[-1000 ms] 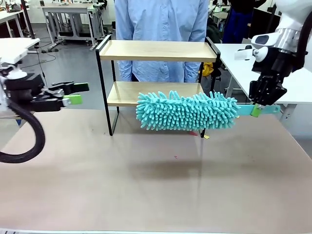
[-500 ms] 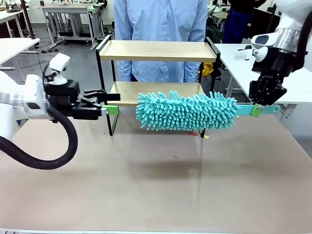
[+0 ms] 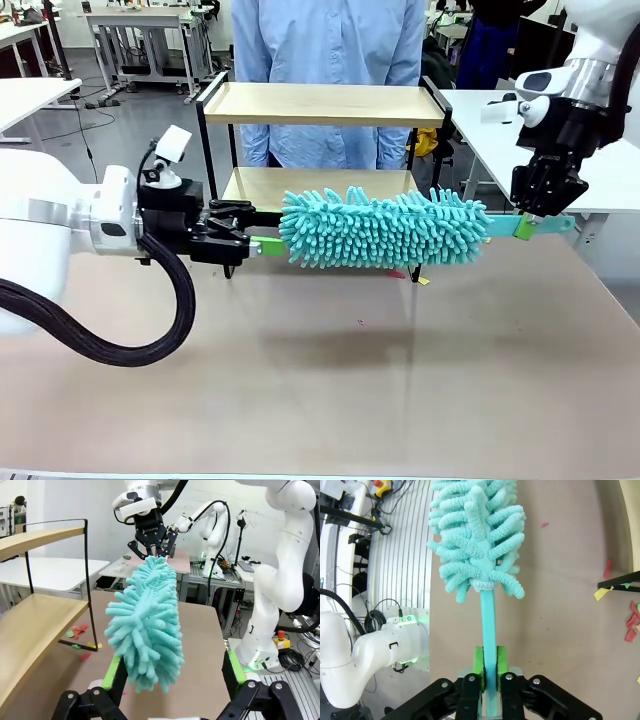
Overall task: Clean the shelf.
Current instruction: Hand the Duster back to the human.
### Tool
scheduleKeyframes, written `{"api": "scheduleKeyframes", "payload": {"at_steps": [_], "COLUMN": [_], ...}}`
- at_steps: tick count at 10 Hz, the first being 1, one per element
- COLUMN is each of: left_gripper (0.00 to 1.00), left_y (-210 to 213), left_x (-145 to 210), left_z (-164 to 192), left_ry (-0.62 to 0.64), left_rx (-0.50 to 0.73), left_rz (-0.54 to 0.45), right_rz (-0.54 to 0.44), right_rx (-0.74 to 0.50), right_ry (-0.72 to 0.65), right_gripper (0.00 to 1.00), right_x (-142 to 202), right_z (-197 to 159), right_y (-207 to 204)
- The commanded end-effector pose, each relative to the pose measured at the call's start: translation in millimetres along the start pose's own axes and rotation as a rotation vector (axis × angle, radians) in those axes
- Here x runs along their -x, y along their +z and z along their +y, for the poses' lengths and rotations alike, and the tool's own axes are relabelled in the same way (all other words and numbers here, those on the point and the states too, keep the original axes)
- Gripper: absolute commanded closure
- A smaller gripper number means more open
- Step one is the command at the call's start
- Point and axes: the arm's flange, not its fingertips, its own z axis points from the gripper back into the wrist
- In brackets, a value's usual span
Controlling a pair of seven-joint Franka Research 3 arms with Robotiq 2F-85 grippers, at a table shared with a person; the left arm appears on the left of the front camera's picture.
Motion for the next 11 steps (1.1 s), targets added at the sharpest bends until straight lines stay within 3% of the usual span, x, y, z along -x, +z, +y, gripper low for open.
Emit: {"api": "scheduleKeyframes", "payload": {"at_steps": [1, 11], "left_gripper": [0.00, 0.00], "left_y": [-8.6, -63.5], "left_x": [4.0, 3.5], "left_z": [-12.5, 15.5], "left_ry": [0.013, 0.042], "left_rx": [-0.033, -0.058], "left_rz": [-0.008, -0.021], "right_rz": [-0.004, -0.004], "right_rx": [0.008, 0.008], "right_ry": [-0.011, -0.011], "right_gripper": [0.87, 0.87], "right_x": [-0.9, -0.9], "right_z": [1.7, 1.7], "right_y": [2.8, 2.8]}}
